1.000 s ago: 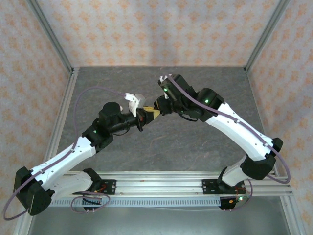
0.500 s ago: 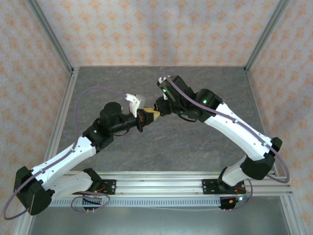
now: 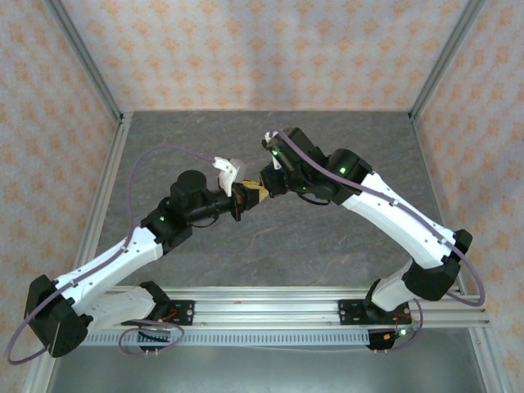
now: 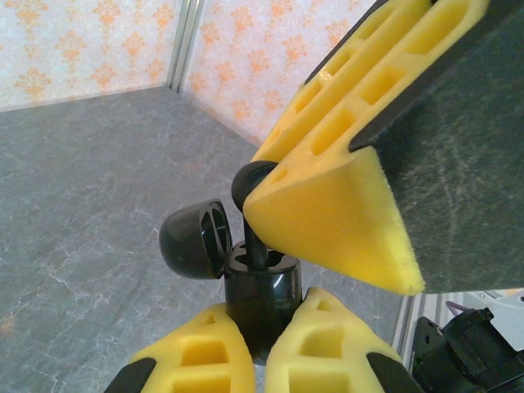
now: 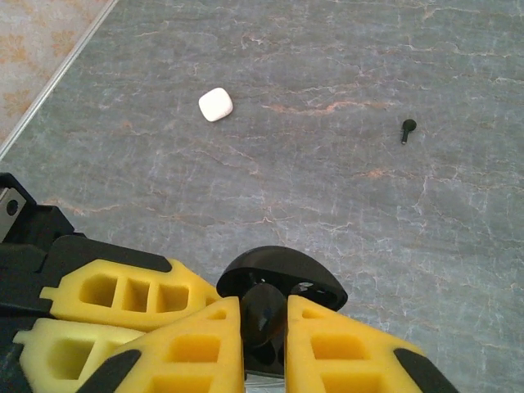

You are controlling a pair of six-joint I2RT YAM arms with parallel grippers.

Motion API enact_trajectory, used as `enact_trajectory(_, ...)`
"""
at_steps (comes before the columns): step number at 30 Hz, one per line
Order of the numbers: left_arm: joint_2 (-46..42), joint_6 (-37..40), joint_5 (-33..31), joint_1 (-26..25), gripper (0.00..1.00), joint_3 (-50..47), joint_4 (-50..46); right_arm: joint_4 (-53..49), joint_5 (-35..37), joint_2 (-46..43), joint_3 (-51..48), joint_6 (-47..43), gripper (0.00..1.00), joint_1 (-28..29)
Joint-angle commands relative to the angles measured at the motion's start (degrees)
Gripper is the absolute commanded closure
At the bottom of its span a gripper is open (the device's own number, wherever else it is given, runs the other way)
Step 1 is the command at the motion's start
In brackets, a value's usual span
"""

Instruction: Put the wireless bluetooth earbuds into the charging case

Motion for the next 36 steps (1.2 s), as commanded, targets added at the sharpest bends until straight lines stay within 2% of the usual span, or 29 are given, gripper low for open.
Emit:
enact_trajectory(1,-0.22,1.26,-1.01,-0.05,1.00,2.65,2.00,-4.95,-2.35,0.59,1.47,-0.30,0.83,0.76)
enact_trajectory(11,-0.44,1.29,-0.53,-0.10,1.00,2.37,1.83,-8.04,1.33,1.30,5.07,-0.46,0.83,0.76)
enact_trajectory(36,-1.44,2.73,1.27,-0.05,1.00,0.84,2.06,-20.54,2.15,9.27,19.86,-1.56,0.83,0.76)
